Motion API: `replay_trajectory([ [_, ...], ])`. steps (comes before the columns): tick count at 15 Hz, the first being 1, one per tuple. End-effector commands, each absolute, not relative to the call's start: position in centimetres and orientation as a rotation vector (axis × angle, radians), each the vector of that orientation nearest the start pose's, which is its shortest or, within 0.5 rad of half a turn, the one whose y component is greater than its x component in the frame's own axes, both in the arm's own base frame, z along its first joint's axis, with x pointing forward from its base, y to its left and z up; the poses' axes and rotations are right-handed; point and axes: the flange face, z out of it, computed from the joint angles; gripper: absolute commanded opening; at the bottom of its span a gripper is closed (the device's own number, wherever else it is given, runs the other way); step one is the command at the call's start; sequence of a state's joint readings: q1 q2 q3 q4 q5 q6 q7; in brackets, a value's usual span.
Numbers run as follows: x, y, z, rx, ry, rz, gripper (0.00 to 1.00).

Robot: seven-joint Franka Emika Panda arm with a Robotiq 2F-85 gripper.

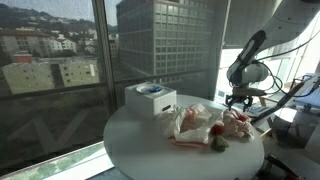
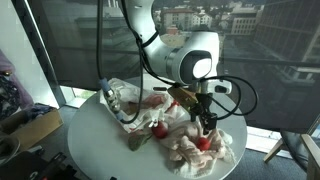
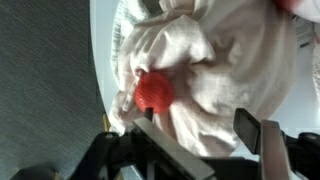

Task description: Remove all the objects from the plastic bag

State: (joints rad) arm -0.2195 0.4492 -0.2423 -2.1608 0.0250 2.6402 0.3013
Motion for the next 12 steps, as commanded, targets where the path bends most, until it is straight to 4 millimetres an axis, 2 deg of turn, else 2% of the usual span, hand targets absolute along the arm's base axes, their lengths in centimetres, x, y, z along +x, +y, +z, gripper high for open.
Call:
replay_trajectory([
  [1, 50.7, -23.9, 22.9, -2.954, 1.08, -0.072, 1.0],
  [7, 49.1, -19.1, 27.8, -2.939, 1.022, 0.017, 1.0],
  [12, 47.6, -15.4, 29.8, -2.958, 0.927, 0.075, 1.0],
])
